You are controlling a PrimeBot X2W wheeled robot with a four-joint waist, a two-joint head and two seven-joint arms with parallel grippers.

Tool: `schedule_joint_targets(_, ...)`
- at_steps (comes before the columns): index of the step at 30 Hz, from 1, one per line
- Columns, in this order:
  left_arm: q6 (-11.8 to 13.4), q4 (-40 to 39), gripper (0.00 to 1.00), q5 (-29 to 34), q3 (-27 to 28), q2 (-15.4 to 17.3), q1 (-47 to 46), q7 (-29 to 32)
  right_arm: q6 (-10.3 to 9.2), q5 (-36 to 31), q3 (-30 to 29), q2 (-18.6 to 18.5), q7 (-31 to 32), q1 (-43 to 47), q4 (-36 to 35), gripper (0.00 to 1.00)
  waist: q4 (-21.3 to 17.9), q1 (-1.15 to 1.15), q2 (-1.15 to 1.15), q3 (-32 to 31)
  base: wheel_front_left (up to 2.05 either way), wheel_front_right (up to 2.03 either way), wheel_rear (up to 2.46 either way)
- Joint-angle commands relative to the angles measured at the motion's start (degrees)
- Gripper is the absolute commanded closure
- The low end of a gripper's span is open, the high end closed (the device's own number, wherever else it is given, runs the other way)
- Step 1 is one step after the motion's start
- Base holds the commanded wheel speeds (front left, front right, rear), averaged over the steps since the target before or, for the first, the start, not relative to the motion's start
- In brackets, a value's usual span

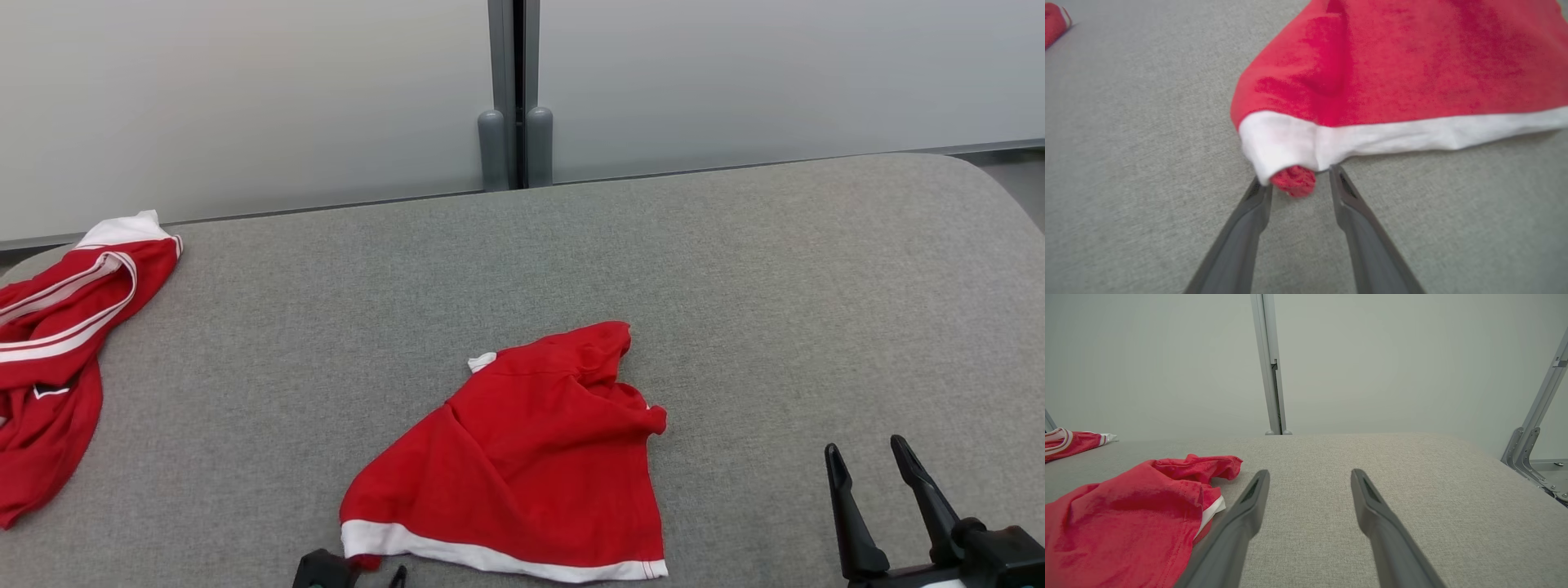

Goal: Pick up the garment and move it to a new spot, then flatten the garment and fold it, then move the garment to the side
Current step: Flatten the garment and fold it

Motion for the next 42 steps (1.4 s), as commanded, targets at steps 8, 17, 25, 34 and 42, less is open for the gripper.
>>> schedule_joint_targets(8, 6.2, -7.5, 0.00, -2.3, 4.5, 2.3, 5.4, 3.7, 0.01, -0.4, -0.2, -0.3, -0.3, 0.4, -0.1, 0.00, -1.2, 0.00, 0.00, 0.1, 0.00, 0.00, 0.00)
schedule_joint_targets(17, 3.4, -24.4, 0.00, -2.4, 0.2, 2.8, 1.3, 11.9, 0.01, -0.6, 0.7, -0.3, -0.3, -1.6, 0.1, 0.00, -3.4, 0.00, 0.00, 1.8, 0.00, 0.00, 0.00)
schedule_joint_targets(25, 1.1, -10.9, 0.00, -1.3, -5.4, -1.0, -5.0, 17.3, 0.01, 0.7, 1.8, -0.3, -0.3, -4.2, -0.4, 0.00, -8.1, 0.00, 0.00, 4.7, 0.00, 0.00, 0.00)
schedule_joint_targets(34, -2.5, -4.2, 1.00, -5.2, -5.8, -3.9, -6.4, 15.9, 0.01, 1.3, 1.0, -0.3, -0.3, -4.1, -0.5, 0.00, -11.1, 0.00, 0.00, 5.9, 0.00, 0.00, 0.00)
schedule_joint_targets(42, -5.9, -9.0, 1.00, -8.0, -7.2, -7.1, -10.5, 16.9, 0.01, 1.8, 1.3, -0.3, -0.3, -5.2, -0.5, 0.00, -12.3, 0.00, 0.00, 7.0, 0.00, 0.00, 0.00)
